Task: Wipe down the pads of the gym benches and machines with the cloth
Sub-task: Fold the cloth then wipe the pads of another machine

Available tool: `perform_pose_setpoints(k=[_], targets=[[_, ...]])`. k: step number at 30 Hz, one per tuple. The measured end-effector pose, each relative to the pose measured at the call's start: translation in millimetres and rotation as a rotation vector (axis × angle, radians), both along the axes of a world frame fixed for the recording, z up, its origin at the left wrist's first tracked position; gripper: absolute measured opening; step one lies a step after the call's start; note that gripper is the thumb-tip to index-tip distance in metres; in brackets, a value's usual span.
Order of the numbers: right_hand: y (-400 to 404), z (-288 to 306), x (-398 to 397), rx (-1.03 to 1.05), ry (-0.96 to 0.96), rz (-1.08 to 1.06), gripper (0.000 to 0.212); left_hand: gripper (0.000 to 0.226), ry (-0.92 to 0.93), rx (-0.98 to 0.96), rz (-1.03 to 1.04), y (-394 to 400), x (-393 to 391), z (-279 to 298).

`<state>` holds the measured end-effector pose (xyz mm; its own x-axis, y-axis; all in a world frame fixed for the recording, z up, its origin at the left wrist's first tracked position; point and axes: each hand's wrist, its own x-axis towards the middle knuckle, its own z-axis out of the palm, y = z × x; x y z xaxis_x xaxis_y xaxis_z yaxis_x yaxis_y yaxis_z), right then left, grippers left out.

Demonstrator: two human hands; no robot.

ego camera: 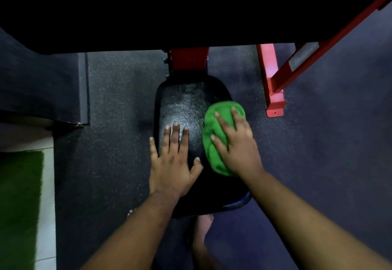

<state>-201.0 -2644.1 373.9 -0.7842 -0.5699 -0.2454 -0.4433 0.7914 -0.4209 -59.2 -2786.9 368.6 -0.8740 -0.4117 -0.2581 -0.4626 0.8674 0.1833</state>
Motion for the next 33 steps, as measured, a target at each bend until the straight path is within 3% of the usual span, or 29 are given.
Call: perform_pose_setpoints(k=[4,9,15,18,20,23,26,31,33], targets=[[-8,-2,-5,0.083,0.030,-0.024,0.068,0.090,0.013,0.013,0.012,1,-1,0],[-125,-5,-72,0.238,0.057,-0.030,0.061,0.090,0.042,0.033,0.023,0,0,-5],[-97,10,-79,0.280,0.112,0.439,0.064,0.081,0.089,0.120,0.039,-3,28,-6],[-112,2,-80,0.304,0.143,0.151,0.065,0.080,0.072,0.109,0.014,-2,51,-8],[-150,2,-59,0.317,0.199,0.109,0.063,0.082,0.036,0.089,0.008,-3,58,-8],[-185,8,-20,0.277,0.214,0.426,0.056,0.088,0.015,0.085,0.033,-6,70,-6],[-169,12,-18,0.222,0.184,0.691,0.055,0.089,-0.007,0.111,0.073,-8,94,-5],[-189,7,-45,0.320,0.197,0.367,0.061,0.099,-0.026,0.115,0.064,-17,117,-8],[-189,2,-14,0.314,0.204,0.412,0.058,0.104,0.012,0.130,0.084,-23,121,-7]])
